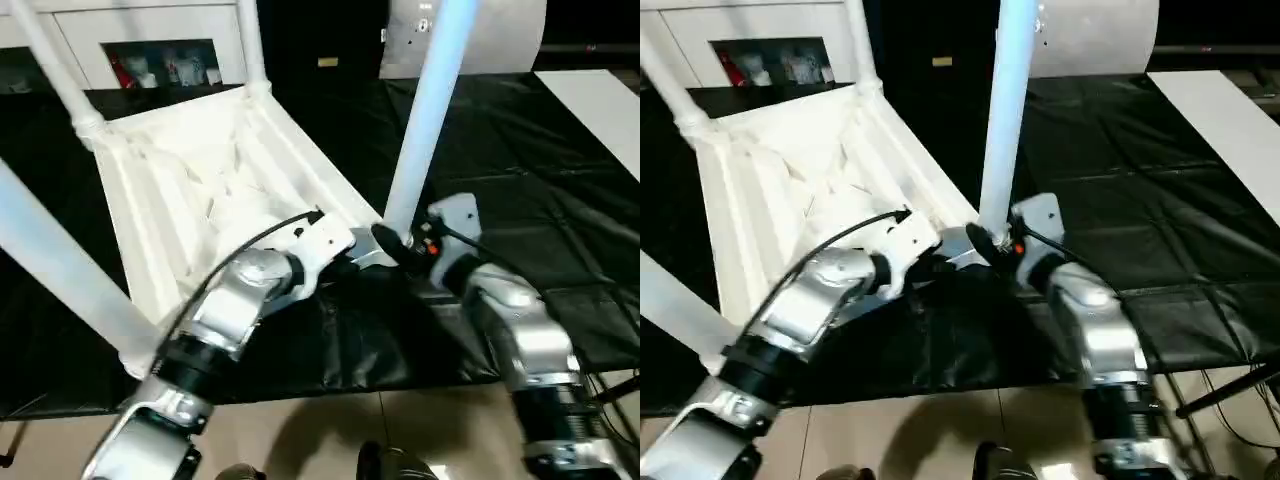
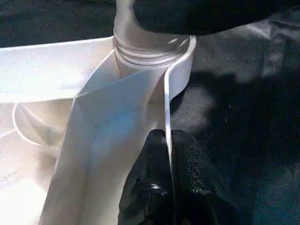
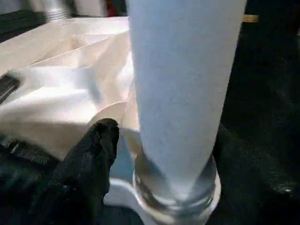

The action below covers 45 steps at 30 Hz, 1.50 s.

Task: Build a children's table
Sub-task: Rotate leg to tighten

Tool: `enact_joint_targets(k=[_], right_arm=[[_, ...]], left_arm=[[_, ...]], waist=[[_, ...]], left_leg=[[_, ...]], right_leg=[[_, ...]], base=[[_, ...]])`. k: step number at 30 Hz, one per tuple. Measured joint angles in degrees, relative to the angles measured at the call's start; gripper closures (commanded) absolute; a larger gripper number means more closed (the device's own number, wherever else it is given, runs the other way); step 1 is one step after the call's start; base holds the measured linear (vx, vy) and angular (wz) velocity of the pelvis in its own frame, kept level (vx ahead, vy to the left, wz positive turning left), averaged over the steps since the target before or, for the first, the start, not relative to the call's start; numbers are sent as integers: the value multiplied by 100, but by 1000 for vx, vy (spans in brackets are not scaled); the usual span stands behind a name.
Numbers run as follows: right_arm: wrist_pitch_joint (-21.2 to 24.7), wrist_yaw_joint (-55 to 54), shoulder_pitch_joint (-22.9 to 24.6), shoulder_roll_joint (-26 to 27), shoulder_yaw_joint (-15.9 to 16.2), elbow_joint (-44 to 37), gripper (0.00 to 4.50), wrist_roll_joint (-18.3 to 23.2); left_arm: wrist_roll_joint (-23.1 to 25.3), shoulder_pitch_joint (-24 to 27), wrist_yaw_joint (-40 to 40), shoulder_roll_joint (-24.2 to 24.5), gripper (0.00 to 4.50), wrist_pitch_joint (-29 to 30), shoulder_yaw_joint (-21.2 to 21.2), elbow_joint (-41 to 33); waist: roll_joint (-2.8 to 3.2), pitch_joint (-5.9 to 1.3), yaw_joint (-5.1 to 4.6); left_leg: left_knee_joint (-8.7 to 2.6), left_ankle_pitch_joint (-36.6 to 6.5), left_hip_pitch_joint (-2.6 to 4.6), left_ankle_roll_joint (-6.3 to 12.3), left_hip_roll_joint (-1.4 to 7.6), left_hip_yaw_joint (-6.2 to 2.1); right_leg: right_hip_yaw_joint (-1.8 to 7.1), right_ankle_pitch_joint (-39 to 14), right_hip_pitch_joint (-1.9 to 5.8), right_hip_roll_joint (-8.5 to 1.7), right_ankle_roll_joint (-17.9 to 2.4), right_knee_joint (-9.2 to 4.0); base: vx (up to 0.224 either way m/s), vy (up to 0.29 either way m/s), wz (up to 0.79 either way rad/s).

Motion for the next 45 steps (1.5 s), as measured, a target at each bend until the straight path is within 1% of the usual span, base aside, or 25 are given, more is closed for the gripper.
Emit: enact_joint_targets(k=[1, 2, 4, 6, 8, 10, 12, 13, 14, 15, 18, 19, 20, 23, 25, 28, 29, 31, 33, 34, 38, 41, 42, 43, 45], right_arm=[[-29, 323, 8, -198, 54, 3, 80, 61], [-64, 695, 7, -444, 49, 3, 59, 130], [-90, 1219, 2, -769, -6, 3, 50, 275], [-73, 1655, 0, -966, 14, 3, 35, 364], [-6, 2252, -3, -1254, 139, 3, 8, 510], [14, 2659, -31, -1471, 270, 4, 8, 553], [21, 3093, -61, -1673, 385, 9, 8, 629], [21, 3347, -99, -1771, 449, 25, 8, 676], [21, 3565, -155, -1820, 502, 44, 34, 709], [21, 3751, -214, -1834, 537, 91, 34, 741], [22, 4162, -380, -1862, 631, 245, 61, 781], [52, 4276, -422, -1880, 683, 300, 61, 788], [75, 4347, -445, -1886, 734, 325, 86, 801], [142, 4609, -559, -1887, 903, 396, 93, 874], [183, 4674, -564, -1884, 951, 399, 126, 902], [193, 4800, -607, -1865, 975, 504, 137, 909], [191, 4836, -634, -1851, 990, 533, 167, 907], [188, 4883, -648, -1827, 1005, 564, 167, 906], [187, 4923, -658, -1824, 1052, 588, 197, 905], [187, 4943, -663, -1815, 1069, 593, 197, 905], [214, 4965, -702, -1792, 1110, 597, 237, 903], [285, 4951, -691, -1791, 1108, 568, 244, 923], [383, 4891, -625, -1788, 1076, 484, 248, 960], [461, 4836, -565, -1764, 1032, 417, 249, 992], [640, 4491, -284, -1645, 839, 146, 249, 1101]], left_arm=[[0, 4, -178, 131, 450, -141, -59, 0], [-44, 34, -441, 311, 450, -331, -96, 1], [-120, 89, -792, 518, 450, -565, -134, 2], [-171, 124, -1050, 649, 450, -714, -161, 1], [-229, 134, -1385, 830, 450, -870, -220, 1], [-281, 138, -1681, 996, 450, -1035, -283, 1], [-339, 140, -1989, 1170, 450, -1232, -352, 1], [-365, 140, -2175, 1262, 450, -1334, -386, 2], [-382, 140, -2346, 1336, 450, -1433, -416, 4], [-389, 138, -2475, 1394, 450, -1527, -451, 7], [-406, 121, -2821, 1512, 450, -1754, -559, 12], [-406, 101, -2927, 1538, 450, -1820, -607, 15], [-407, 97, -3002, 1554, 450, -1865, -627, 16], [-413, 5, -3182, 1591, 450, -1915, -734, 54], [-414, -9, -3218, 1594, 450, -1953, -763, 64], [-413, -39, -3245, 1595, 450, -2001, -771, 118], [-410, -50, -3259, 1594, 450, -2011, -771, 135], [-405, -56, -3266, 1589, 450, -2021, -771, 146], [-406, -67, -3285, 1589, 450, -2062, -770, 174], [-406, -72, -3293, 1589, 450, -2075, -771, 183], [-412, -77, -3304, 1589, 450, -2083, -770, 199], [-441, -81, -3318, 1586, 450, -2058, -758, 223], [-465, -81, -3323, 1571, 450, -1978, -729, 224], [-503, -81, -3302, 1529, 450, -1906, -704, 219], [-543, -58, -3190, 1454, 450, -1620, -618, 180]], waist=[[0, 0, 1], [-4, 2, 0], [-17, -1, 0], [-25, 0, 3], [-35, 2, 5], [-47, 0, 36], [-54, 0, 86], [-59, 0, 128], [-66, 1, 160], [-75, -1, 176], [-100, -9, 225], [-115, -13, 250], [-128, -15, 263], [-165, -17, 300], [-183, -16, 316], [-204, -16, 314], [-207, -15, 313], [-209, -16, 315], [-213, -14, 316], [-213, -14, 316], [-214, -14, 318], [-214, -14, 319], [-214, -14, 324], [-213, -14, 328], [-213, -14, 338]], left_leg=[[0, 4, 0, 7, 0, 1], [2, 7, 0, 11, 2, 8], [14, 8, 0, 10, 8, 19], [27, 8, -5, 10, 17, 23], [35, 8, -7, 9, 16, 31], [37, 7, -7, 9, 12, 34], [37, 7, -6, 8, 9, 38], [36, 7, -4, 8, 8, 44], [36, 7, -5, 8, 6, 45], [36, 7, -3, 8, 4, 46], [36, 7, -3, 8, -5, 48], [36, 7, -2, 8, -6, 50], [36, 7, -2, 8, -6, 52], [41, 7, -1, 8, -6, 54], [42, 7, -1, 7, -6, 55], [46, 7, 0, 7, -5, 59], [47, 7, 1, 7, -5, 60], [48, 7, 1, 6, -5, 60], [48, 7, 1, 6, -4, 60], [47, 7, 1, 6, -4, 60], [47, 7, 1, 6, -4, 59], [47, 7, 2, 6, -4, 60], [47, 7, 2, 6, -4, 59], [47, 7, 3, 5, -4, 60], [48, 11, 6, -1, -4, 60]], right_leg=[[0, 1, -1, 0, -2, 2], [-1, 2, 0, 0, -3, 2], [0, 2, 3, 0, -3, 3], [4, 2, 5, -2, -3, 3], [16, 3, 5, -4, -3, 2], [30, 3, 5, -4, -3, 2], [41, 3, 4, -4, -3, 3], [51, 3, 3, -4, -3, 5], [59, 3, 1, -4, -4, 7], [67, 4, 0, -3, -4, 11], [90, 4, 0, -3, -5, 15], [95, 4, 0, -3, -5, 16], [98, 4, 1, -3, -5, 16], [99, 5, 0, -3, -6, 19], [102, 5, 1, -3, -6, 21], [104, 5, 1, -3, -6, 23], [104, 5, 1, -3, -6, 24], [104, 5, 1, -3, -6, 25], [104, 5, 0, -3, -6, 27], [104, 5, 0, -3, -6, 28], [104, 5, 0, -3, -6, 31], [104, 5, 0, -3, -6, 31], [104, 5, 0, -3, -6, 32], [105, 5, -1, -3, -6, 34], [107, 4, 1, -3, -5, 39]], base=[[0, 0, 0], [0, 0, 0], [0, 0, 0], [0, 0, 0], [0, 0, 0], [0, 0, 0], [0, 0, 0], [0, 0, 0], [0, 0, 0], [0, 0, 0], [0, 0, 0], [0, 0, 0], [0, 0, 0], [0, 0, 0], [0, 0, 0], [0, 0, 0], [0, 0, 0], [0, 0, 0], [0, 0, 0], [0, 0, 0], [0, 0, 0], [0, 0, 0], [0, 0, 0], [0, 0, 0], [0, 0, 0]])
